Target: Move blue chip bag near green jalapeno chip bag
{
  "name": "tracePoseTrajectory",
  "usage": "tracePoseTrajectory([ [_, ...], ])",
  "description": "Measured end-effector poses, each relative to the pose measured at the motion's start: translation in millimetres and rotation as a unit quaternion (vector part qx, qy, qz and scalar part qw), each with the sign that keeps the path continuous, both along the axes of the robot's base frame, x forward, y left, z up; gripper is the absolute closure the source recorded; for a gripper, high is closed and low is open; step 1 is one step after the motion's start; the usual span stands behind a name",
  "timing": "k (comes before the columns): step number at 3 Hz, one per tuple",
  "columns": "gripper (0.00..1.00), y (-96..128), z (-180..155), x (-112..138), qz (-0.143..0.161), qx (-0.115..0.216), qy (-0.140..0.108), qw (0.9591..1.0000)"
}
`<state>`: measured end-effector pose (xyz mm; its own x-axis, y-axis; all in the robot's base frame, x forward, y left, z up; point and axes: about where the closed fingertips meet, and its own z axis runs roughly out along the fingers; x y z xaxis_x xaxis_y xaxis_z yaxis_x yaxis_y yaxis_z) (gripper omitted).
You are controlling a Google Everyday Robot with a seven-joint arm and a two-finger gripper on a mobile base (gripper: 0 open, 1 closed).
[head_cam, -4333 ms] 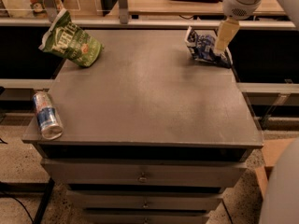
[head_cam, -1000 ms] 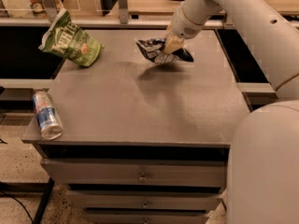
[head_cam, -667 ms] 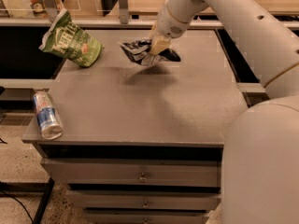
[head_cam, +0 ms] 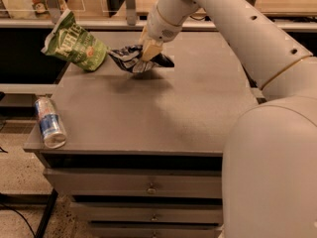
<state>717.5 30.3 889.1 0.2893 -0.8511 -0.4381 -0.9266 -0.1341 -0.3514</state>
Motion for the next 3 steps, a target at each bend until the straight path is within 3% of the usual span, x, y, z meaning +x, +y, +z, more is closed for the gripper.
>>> tracePoseTrajectory([
  [1, 1.00, 18, 1, 2, 0.014, 0.009, -0.004, 0.9999],
  [2, 0.83, 33, 3, 3, 0.029, 0.015, -0.005, 0.9994],
  [3, 0.59, 46, 5, 6, 0.040, 0.020, -0.009, 0.9990],
])
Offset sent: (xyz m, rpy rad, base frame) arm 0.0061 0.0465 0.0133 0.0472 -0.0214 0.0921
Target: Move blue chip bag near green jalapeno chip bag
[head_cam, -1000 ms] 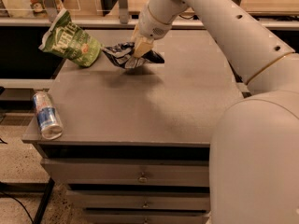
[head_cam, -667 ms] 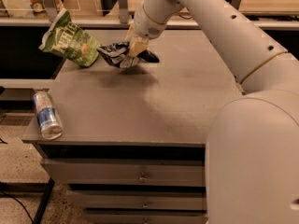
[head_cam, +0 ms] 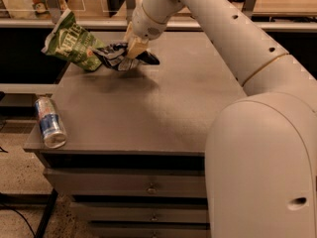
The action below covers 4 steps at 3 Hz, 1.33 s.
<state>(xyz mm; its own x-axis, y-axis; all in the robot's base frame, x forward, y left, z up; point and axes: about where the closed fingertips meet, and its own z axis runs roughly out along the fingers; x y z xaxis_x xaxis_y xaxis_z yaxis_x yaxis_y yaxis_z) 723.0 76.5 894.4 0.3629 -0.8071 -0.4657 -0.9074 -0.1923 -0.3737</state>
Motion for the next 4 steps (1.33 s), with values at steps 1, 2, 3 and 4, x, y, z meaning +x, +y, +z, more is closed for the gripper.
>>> tracePoseTrajectory([
  [1, 0.36, 12.8, 4.7, 0.5, 0.011, 0.002, -0.008, 0.9999],
  [2, 0.13, 13.3, 10.1, 2.5, 0.010, -0.003, -0.013, 0.9999],
  [3, 0.00, 15.5, 7.2, 2.6, 0.012, -0.003, -0.011, 0.9999],
  [4, 0.00, 15.6, 7.1, 2.6, 0.012, -0.003, -0.011, 0.9999],
])
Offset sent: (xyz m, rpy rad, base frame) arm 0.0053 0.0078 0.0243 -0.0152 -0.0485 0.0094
